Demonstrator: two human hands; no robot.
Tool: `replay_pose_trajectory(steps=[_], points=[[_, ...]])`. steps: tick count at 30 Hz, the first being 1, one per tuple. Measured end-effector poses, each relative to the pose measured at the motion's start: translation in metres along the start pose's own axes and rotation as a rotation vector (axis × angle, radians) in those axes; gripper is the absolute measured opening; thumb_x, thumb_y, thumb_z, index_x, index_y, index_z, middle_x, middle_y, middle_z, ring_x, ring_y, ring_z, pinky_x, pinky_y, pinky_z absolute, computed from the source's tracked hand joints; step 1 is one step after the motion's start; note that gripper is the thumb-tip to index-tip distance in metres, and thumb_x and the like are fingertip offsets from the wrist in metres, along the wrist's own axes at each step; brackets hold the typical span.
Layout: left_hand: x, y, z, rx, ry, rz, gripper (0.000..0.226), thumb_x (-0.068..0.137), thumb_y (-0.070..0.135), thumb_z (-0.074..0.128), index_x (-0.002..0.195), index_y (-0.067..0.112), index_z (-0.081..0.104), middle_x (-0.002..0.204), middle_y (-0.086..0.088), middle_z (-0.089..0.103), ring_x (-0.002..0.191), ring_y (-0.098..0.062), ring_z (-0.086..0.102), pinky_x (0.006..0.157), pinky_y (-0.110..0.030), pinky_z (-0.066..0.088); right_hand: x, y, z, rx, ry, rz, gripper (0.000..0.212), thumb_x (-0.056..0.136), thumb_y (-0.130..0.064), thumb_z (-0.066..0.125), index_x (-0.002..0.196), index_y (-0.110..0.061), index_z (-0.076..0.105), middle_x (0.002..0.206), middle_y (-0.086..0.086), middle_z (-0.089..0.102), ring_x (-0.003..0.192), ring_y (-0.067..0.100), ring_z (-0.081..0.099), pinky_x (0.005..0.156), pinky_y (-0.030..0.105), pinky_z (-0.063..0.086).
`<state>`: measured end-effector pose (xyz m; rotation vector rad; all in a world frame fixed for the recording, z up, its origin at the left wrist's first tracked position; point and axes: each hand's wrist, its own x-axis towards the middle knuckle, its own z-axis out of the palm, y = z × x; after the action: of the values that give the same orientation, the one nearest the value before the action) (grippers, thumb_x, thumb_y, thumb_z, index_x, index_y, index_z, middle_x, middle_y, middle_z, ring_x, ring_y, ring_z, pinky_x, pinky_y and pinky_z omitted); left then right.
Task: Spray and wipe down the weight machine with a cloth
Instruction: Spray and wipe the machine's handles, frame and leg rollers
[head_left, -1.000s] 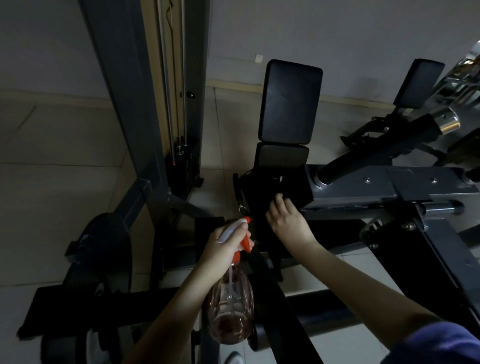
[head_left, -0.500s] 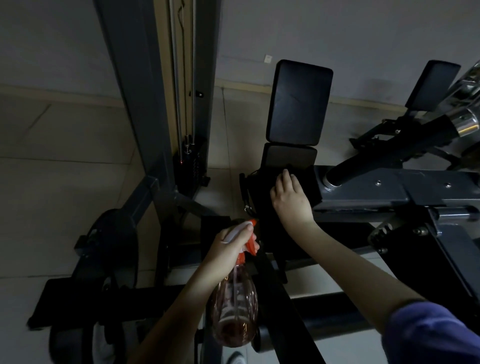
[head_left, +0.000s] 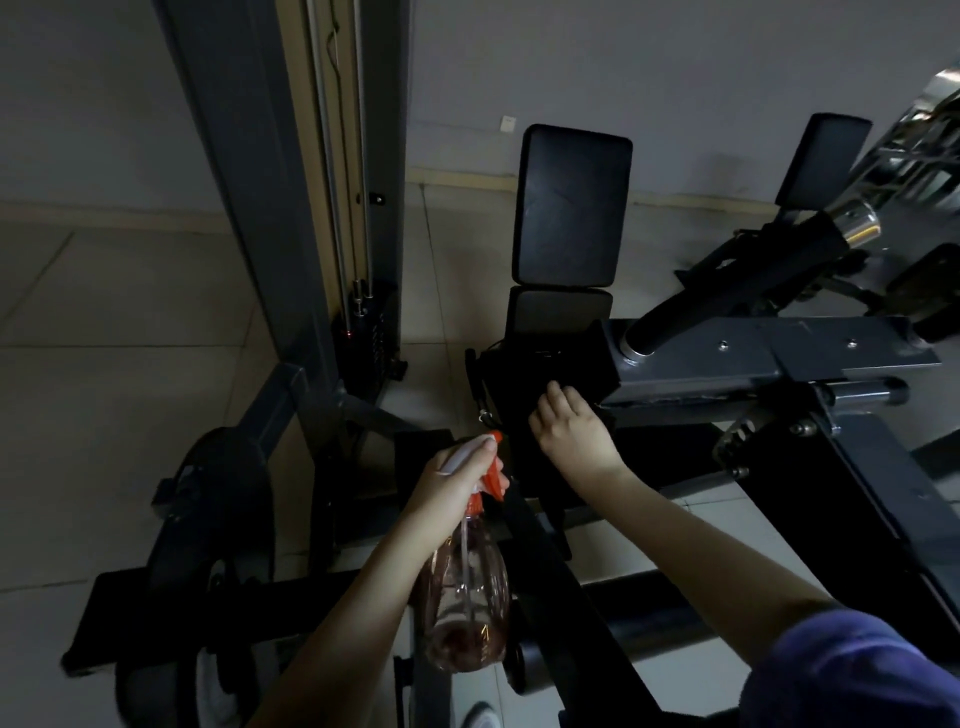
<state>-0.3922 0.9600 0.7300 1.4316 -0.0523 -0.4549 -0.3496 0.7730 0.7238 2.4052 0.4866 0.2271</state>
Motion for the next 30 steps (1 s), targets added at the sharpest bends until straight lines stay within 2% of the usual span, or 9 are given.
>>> replay_pose_trajectory(steps=[4, 7, 12, 14, 16, 18, 22, 25, 30], points=[[-0.001, 0.001, -0.001, 0.040, -0.017, -0.004, 0.024, 0.097, 0.035, 0.047, 0.112, 0.024, 0.062, 0.082, -0.001, 0.070, 0.083, -0.013, 0.069, 0.085, -0.019, 0.050, -0.041, 0.004, -0.002, 0.190, 0.052, -0.022, 0.046, 0.046, -0.015, 0.088, 0.089, -0.009, 0.074, 0.095, 0.014, 0.070, 0.102, 0.032, 0.064, 0.089, 0.040, 0.051], [-0.003, 0.002, 0.001, 0.057, -0.031, -0.005, 0.016, 0.097, 0.037, 0.047, 0.100, 0.033, 0.063, 0.081, 0.001, 0.070, 0.086, -0.015, 0.069, 0.097, -0.032, 0.048, -0.074, 0.005, -0.006, 0.464, 0.053, 0.124, 0.051, 0.045, -0.008, 0.086, 0.093, -0.011, 0.072, 0.096, 0.010, 0.068, 0.096, 0.033, 0.065, 0.083, 0.041, 0.053], [-0.008, 0.004, 0.010, 0.235, -0.052, 0.011, 0.015, 0.096, 0.042, 0.048, 0.104, 0.039, 0.060, 0.089, 0.008, 0.069, 0.096, -0.005, 0.063, 0.100, -0.028, 0.042, -0.108, 0.026, -0.027, 1.354, -0.045, 0.860, 0.024, 0.085, -0.005, 0.065, 0.108, -0.010, 0.065, 0.104, 0.007, 0.064, 0.097, 0.019, 0.058, 0.077, 0.019, 0.040], [-0.012, 0.006, 0.017, 0.364, -0.059, 0.102, 0.012, 0.094, 0.045, 0.052, 0.102, 0.040, 0.059, 0.091, 0.009, 0.066, 0.093, -0.003, 0.062, 0.089, -0.022, 0.045, -0.115, 0.041, -0.030, 1.759, -0.032, 1.255, 0.013, 0.088, -0.006, 0.061, 0.100, -0.012, 0.064, 0.102, 0.014, 0.064, 0.091, 0.026, 0.062, 0.072, 0.028, 0.047], [-0.015, 0.007, 0.031, 0.580, -0.082, 0.252, 0.016, 0.090, 0.043, 0.057, 0.080, 0.029, 0.056, 0.077, 0.002, 0.060, 0.072, -0.009, 0.060, 0.066, -0.022, 0.045, -0.124, 0.054, -0.030, 2.157, -0.036, 1.516, 0.014, 0.094, -0.010, 0.052, 0.103, -0.007, 0.062, 0.091, 0.019, 0.066, 0.067, 0.030, 0.065, 0.049, 0.030, 0.050], [-0.015, 0.008, 0.044, 0.791, -0.086, 0.363, 0.026, 0.088, 0.037, 0.057, 0.081, 0.013, 0.054, 0.071, -0.008, 0.056, 0.061, -0.018, 0.055, 0.056, -0.032, 0.043, -0.131, 0.062, -0.033, 2.396, -0.108, 1.587, 0.029, 0.100, -0.015, 0.036, 0.114, 0.001, 0.056, 0.067, 0.016, 0.066, 0.043, 0.024, 0.061, 0.032, 0.021, 0.041], [-0.012, 0.023, 0.070, 1.027, -0.156, 0.514, 0.044, 0.079, 0.041, 0.035, 0.091, 0.004, 0.055, 0.073, -0.006, 0.052, 0.065, -0.023, 0.054, 0.055, -0.036, 0.044, -0.145, 0.075, -0.037, 2.371, -0.090, 1.601, 0.020, 0.099, -0.016, 0.043, 0.113, -0.008, 0.053, 0.077, 0.014, 0.060, 0.036, 0.020, 0.057, 0.029, 0.019, 0.036], [-0.008, 0.033, 0.088, 1.034, -0.221, 0.541, 0.019, 0.081, 0.021, 0.045, 0.080, 0.003, 0.049, 0.066, -0.002, 0.042, 0.059, -0.025, 0.046, 0.053, -0.030, 0.031, -0.158, 0.074, -0.035, 2.300, -0.164, 1.600, 0.009, 0.097, -0.014, 0.047, 0.099, -0.008, 0.053, 0.080, 0.018, 0.057, 0.035, 0.023, 0.057, 0.028, 0.021, 0.037], [0.007, 0.037, 0.118, 1.138, -0.235, 0.509, 0.016, 0.084, 0.010, 0.049, 0.073, 0.009, 0.038, 0.070, -0.004, 0.044, 0.061, -0.024, 0.044, 0.049, -0.025, 0.023, -0.162, 0.077, -0.038, 2.356, -0.037, 1.730, 0.020, 0.096, -0.017, 0.050, 0.114, -0.008, 0.053, 0.081, 0.013, 0.060, 0.047, 0.021, 0.059, 0.031, 0.019, 0.039]])
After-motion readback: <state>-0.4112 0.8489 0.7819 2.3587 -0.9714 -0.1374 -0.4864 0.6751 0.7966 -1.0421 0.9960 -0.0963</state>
